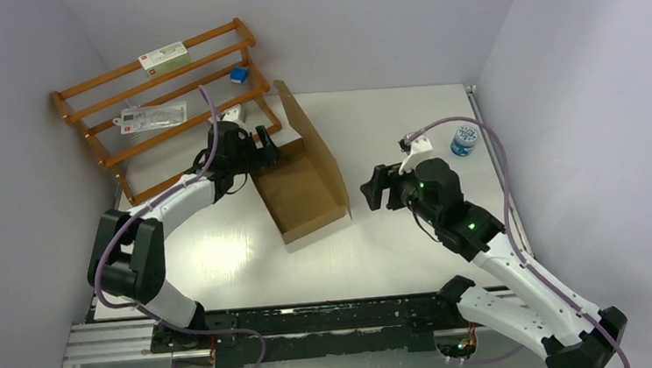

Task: Fold the paper box

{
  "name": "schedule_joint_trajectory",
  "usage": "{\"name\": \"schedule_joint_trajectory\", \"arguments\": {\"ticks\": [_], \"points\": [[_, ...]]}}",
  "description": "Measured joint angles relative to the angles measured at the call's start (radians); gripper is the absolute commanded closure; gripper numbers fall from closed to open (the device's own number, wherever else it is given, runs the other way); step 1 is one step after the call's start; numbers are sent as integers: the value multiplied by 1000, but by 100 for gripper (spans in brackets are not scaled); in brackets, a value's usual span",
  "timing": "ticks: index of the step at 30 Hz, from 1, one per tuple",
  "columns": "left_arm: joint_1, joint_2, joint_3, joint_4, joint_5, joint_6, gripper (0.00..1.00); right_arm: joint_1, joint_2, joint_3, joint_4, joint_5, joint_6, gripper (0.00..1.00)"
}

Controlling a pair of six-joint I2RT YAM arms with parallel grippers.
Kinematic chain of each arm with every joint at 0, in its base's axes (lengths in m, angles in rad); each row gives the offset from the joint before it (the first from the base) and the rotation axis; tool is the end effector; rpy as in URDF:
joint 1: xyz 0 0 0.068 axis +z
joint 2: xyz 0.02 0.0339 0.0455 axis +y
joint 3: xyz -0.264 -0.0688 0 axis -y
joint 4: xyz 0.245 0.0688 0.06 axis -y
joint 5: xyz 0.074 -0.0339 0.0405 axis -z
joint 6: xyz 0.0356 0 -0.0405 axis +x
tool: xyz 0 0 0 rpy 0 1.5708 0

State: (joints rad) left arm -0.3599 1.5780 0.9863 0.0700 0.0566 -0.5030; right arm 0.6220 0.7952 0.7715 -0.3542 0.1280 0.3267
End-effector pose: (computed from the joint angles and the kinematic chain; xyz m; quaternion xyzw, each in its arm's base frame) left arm 0.3303 -0.1264 0.2360 -0.0477 0.8640 -0.2316 0.4445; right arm 0.1515 0.1030 0.3158 -0.0859 0.8219 0.2090 0.5228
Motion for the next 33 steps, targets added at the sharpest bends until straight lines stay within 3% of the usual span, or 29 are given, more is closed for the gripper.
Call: {"name": "schedule_joint_trajectory", "arguments": {"ticks": [7,13,20,23,33], "points": [[5,34,-10,77,56,11,12,49,48,165,-137,-16,-71,21],[6,43,-24,76,86,40,12,161,109,221,-195,-2,-89,21],[10,37,-26,57,87,76,12,340,212,293,-240,143,-96,24],[11,17,-26,44,86,98,11,373,267,324,-246,232,-99,30],[15,-51,-26,-9,65,182,11,375,475,434,-309,365,-122,72]]}}
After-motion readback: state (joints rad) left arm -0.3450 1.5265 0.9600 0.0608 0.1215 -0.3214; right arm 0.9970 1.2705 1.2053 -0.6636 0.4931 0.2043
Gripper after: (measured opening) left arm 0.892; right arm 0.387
